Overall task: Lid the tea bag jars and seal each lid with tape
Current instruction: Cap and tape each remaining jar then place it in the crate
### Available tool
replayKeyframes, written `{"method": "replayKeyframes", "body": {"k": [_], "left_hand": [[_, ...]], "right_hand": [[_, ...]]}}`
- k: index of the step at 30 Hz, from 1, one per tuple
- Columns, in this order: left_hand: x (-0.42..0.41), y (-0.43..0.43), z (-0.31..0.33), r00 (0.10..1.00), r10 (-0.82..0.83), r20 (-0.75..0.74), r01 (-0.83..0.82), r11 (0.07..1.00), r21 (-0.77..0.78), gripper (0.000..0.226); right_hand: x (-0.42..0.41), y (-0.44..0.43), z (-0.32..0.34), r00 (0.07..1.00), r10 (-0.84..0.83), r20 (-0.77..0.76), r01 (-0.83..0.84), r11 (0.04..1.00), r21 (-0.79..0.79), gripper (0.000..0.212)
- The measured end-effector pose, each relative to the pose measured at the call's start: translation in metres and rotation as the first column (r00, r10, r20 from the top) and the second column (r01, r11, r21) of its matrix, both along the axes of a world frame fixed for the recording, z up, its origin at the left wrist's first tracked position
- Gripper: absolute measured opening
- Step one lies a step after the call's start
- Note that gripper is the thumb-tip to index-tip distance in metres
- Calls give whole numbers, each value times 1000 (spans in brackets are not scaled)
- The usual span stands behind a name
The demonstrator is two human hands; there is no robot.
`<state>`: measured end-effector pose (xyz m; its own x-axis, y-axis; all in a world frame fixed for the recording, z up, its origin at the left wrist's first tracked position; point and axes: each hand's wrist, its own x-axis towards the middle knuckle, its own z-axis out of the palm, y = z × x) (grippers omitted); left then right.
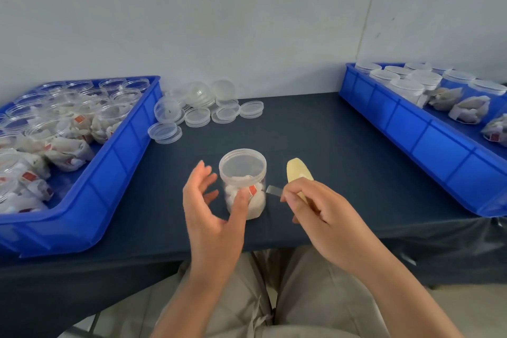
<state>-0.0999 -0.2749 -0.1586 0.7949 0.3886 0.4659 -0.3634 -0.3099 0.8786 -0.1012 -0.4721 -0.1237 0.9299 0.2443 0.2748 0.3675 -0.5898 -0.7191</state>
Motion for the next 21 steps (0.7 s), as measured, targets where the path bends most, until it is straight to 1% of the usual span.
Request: {"method": "replayKeyframes", "body": {"k": [2, 3, 4, 5, 7, 10, 11, 12, 13, 15, 16, 19, 21], "left_hand": [[16, 2, -4, 979, -66, -191, 65, 998, -9, 104], [24, 2, -5, 961, -125, -246, 124, 992, -19, 112], [32, 3, -5, 947, -172, -271, 171, 985, -28, 113], [39, 4, -4, 940, -199, -278, 199, 980, -29, 107], [46, 9, -3, 935, -225, -274, 232, 973, -6, 79], [44, 16, 3, 902, -349, -252, 364, 931, 13, 48], [42, 16, 5, 891, -382, -245, 401, 916, 31, 41], [39, 15, 7, 884, -397, -248, 423, 904, 58, 42], [37, 13, 8, 877, -406, -257, 436, 898, 67, 50], [33, 11, 9, 858, -443, -261, 459, 888, 1, 68], [33, 11, 9, 846, -464, -262, 477, 879, -16, 68], [30, 10, 12, 835, -478, -271, 496, 868, -2, 58], [30, 8, 13, 844, -464, -268, 482, 876, 1, 60]], "right_hand": [[1, 1, -1, 1000, -21, -5, 21, 1000, -8, 21], [1, 1, -1, 1000, -30, -7, 30, 999, -11, 23], [2, 2, -1, 999, -38, -15, 38, 999, -15, 24], [3, 2, -2, 999, -45, -26, 45, 999, -17, 23], [5, 1, -4, 997, -57, -42, 57, 998, -7, 23], [6, -2, -4, 997, -73, -37, 73, 997, 4, 25], [7, -2, -4, 997, -77, -32, 77, 997, 1, 24], [8, -2, -4, 996, -83, -30, 83, 997, -2, 24], [9, -2, -4, 995, -90, -33, 90, 996, -5, 23], [10, -1, -5, 994, -99, -43, 99, 995, -8, 24], [11, 0, -5, 994, -100, -47, 100, 995, -5, 24], [11, 2, -6, 993, -103, -59, 104, 995, 13, 24], [11, 2, -6, 992, -106, -61, 107, 994, 20, 24]]}}
